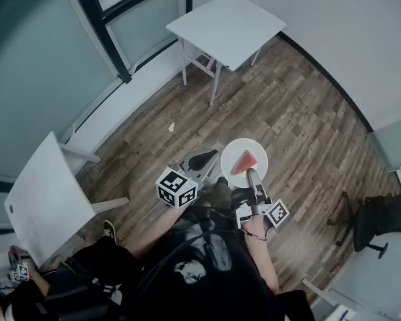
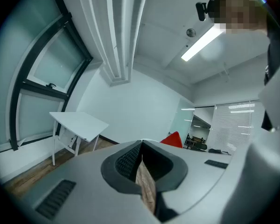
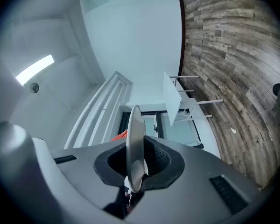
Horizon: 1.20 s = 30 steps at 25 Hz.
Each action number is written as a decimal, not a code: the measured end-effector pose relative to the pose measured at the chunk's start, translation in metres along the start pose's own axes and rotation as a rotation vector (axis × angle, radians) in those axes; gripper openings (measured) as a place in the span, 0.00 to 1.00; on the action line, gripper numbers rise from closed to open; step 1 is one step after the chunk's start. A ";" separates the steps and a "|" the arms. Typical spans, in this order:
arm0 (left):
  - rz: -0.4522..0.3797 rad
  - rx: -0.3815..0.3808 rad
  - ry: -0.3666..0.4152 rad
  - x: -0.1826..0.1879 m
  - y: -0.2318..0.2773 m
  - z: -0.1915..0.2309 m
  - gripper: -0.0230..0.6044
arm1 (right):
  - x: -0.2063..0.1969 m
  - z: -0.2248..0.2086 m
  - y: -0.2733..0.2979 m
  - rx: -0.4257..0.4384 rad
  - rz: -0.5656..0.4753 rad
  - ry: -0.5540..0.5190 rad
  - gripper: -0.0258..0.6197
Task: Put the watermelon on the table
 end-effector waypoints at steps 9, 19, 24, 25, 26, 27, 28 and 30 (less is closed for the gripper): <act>0.013 -0.008 -0.010 -0.006 0.000 0.003 0.05 | -0.005 0.002 0.000 -0.008 0.008 -0.032 0.10; 0.049 -0.014 -0.051 -0.022 0.003 0.002 0.05 | 0.009 -0.014 -0.005 -0.086 -0.041 0.043 0.10; 0.078 -0.037 -0.079 -0.024 0.027 0.018 0.05 | 0.021 -0.018 0.029 -0.091 -0.009 0.033 0.10; 0.076 -0.050 -0.095 -0.025 0.038 0.023 0.05 | 0.025 -0.017 0.040 -0.083 0.002 0.026 0.10; 0.067 -0.057 -0.113 -0.026 0.050 0.029 0.05 | 0.031 -0.017 0.051 -0.073 0.007 0.021 0.10; 0.058 -0.058 -0.132 -0.027 0.063 0.036 0.05 | 0.037 -0.020 0.063 -0.067 0.006 0.023 0.10; 0.057 -0.056 -0.149 -0.028 0.074 0.043 0.05 | 0.044 -0.024 0.075 -0.066 0.000 0.036 0.10; 0.079 -0.037 -0.149 -0.027 0.093 0.057 0.05 | 0.058 -0.033 0.095 -0.078 -0.018 0.059 0.10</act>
Point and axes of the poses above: the fingertips, and each gripper's own axes: y forward along the fingers, z to its left, x out of its top, the point moved 4 cm from there along -y, backward along the fingers, and after that the axes turned 12 degrees about -z, right-handed, at the moved point
